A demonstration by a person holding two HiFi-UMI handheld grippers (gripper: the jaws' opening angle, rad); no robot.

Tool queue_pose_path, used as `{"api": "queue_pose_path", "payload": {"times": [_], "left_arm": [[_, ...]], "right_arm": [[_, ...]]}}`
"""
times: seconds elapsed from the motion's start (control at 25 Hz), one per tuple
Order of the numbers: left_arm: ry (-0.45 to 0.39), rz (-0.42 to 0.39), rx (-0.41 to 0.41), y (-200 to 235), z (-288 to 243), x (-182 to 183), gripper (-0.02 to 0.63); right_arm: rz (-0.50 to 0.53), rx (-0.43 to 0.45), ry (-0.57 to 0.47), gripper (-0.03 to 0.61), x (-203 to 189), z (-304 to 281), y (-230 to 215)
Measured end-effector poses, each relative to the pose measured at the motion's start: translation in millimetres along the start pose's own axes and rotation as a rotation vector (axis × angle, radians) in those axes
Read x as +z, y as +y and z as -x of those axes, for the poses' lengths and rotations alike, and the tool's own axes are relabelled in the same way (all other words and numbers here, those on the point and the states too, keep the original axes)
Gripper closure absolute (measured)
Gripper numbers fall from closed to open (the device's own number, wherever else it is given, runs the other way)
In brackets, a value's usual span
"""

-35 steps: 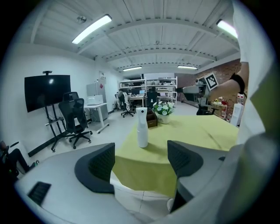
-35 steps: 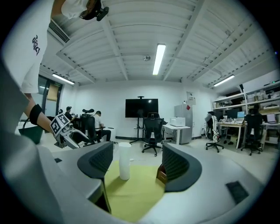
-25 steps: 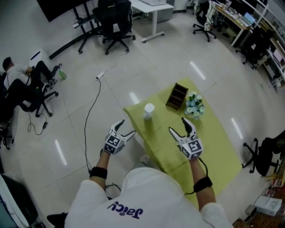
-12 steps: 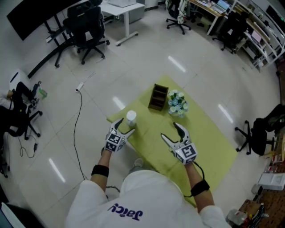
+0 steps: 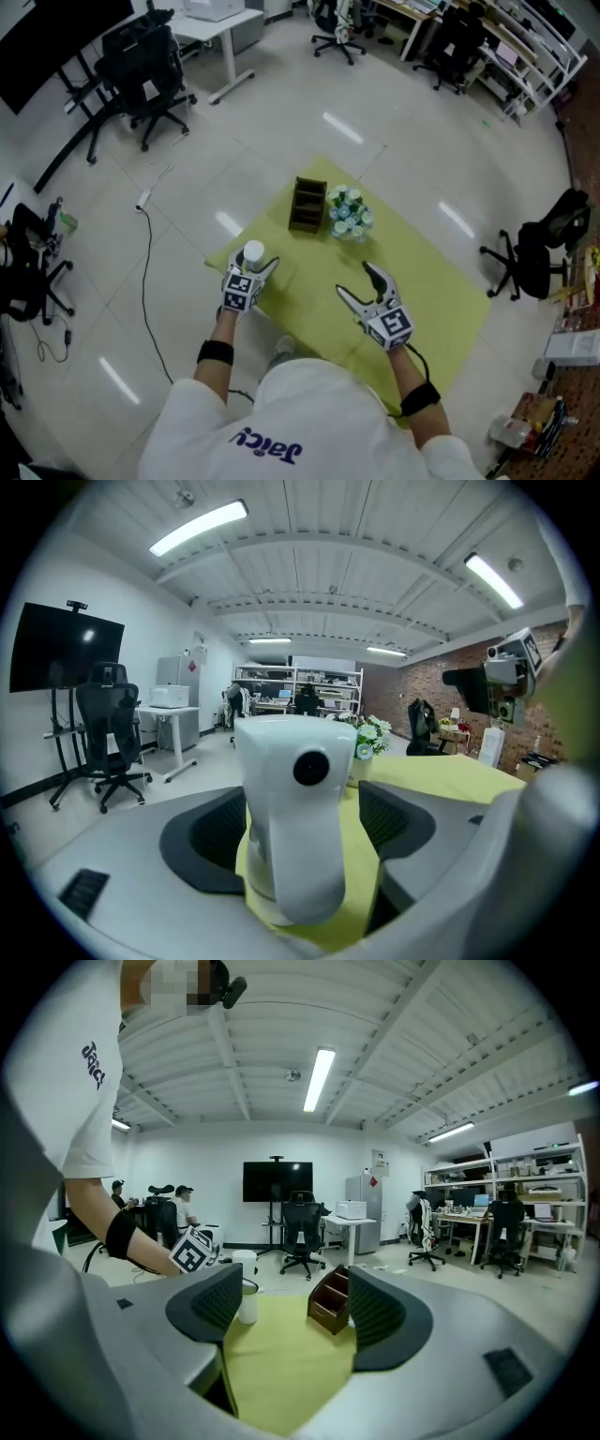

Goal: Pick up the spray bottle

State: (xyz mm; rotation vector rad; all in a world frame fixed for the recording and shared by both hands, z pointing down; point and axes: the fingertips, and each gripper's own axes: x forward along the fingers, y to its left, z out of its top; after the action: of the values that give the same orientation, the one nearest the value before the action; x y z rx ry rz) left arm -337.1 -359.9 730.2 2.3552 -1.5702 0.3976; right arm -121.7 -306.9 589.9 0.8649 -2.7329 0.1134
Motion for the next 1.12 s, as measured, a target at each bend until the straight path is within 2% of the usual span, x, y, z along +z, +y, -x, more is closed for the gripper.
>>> {"api": "queue_pose_path", "payload": {"times": [0.12,0.16,0.2,0.24,0.36,0.68,1.12], "left_arm": [[-0.004,0.004,0.029,2,-8,3,0.229],[0.003,-0.001,0.052,5,-9,3,0.256],[0.014,-0.005,0.079,9,-9,3,0.318],[0.028,-0.007,0.104,13,-10,2,0.354],[0.051,-0.003,0.122,13,-13,3,0.415],[0.032,-0.018,0.06,-16,-9,28,0.42],[-0.008,-0.094,-0.109,-109,-21,70,0.42]], "right_arm": [[-0.008,-0.022,0.003,0.213,0,7,-4],[-0.013,-0.029,0.002,0.213,0,9,-6],[-0.02,-0.037,-0.003,0.213,0,10,-7],[-0.03,-0.045,-0.011,0.213,0,12,-8],[-0.071,-0.071,-0.038,0.213,0,19,-11],[-0.089,-0.089,-0.072,0.213,-1,32,-9],[-0.125,-0.207,-0.117,0.213,-14,82,-27]]}}
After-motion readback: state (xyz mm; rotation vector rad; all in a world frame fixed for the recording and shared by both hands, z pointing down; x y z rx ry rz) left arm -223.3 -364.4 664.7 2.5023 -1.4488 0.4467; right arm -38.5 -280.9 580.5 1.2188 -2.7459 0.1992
